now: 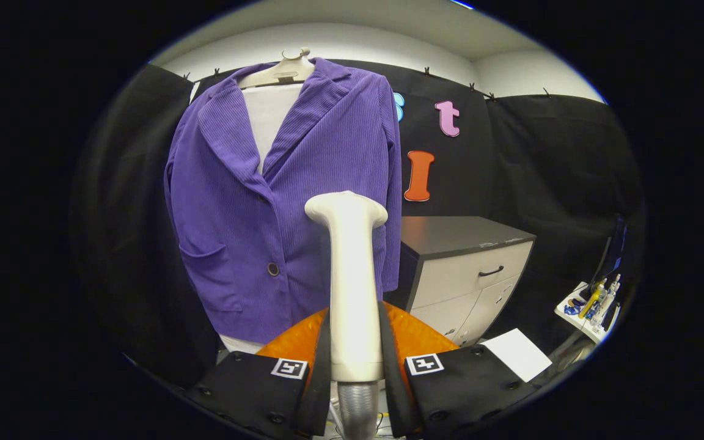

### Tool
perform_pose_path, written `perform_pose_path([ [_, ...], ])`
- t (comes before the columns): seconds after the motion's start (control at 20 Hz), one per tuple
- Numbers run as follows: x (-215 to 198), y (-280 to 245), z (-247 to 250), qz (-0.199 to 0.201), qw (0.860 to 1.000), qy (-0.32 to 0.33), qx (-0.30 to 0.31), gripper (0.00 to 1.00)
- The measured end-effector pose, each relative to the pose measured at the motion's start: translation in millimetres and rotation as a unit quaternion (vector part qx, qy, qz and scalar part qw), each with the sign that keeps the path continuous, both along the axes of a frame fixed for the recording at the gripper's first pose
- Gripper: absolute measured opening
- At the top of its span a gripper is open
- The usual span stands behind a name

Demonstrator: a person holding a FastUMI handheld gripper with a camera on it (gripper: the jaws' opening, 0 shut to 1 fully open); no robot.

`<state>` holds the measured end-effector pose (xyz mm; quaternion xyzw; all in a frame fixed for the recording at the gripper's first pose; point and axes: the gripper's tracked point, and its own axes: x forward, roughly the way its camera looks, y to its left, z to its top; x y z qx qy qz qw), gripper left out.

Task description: Iron the clothes twice with a garment steamer, once on the left side and once on the right side.

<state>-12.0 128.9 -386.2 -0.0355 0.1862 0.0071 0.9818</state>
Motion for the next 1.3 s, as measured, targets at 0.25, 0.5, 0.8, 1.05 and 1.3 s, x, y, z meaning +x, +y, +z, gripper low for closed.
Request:
perform_pose_path([
  [0.25,-10.2,-0.7,-33.3,-0.007,1.000,0.028,0.003,0.45],
  [0.5,-22.7,-2.3,-66.8,-0.012,0.998,0.057,0.007,0.46],
  [0.8,-34.0,-1.3,-108.0,-0.022,0.995,0.091,0.015,0.45],
  [1.05,-41.7,-5.6,-139.1,-0.024,0.992,0.118,0.018,0.45],
  [1.3,-50.2,-11.4,-160.5,-0.028,0.989,0.141,0.016,0.46],
])
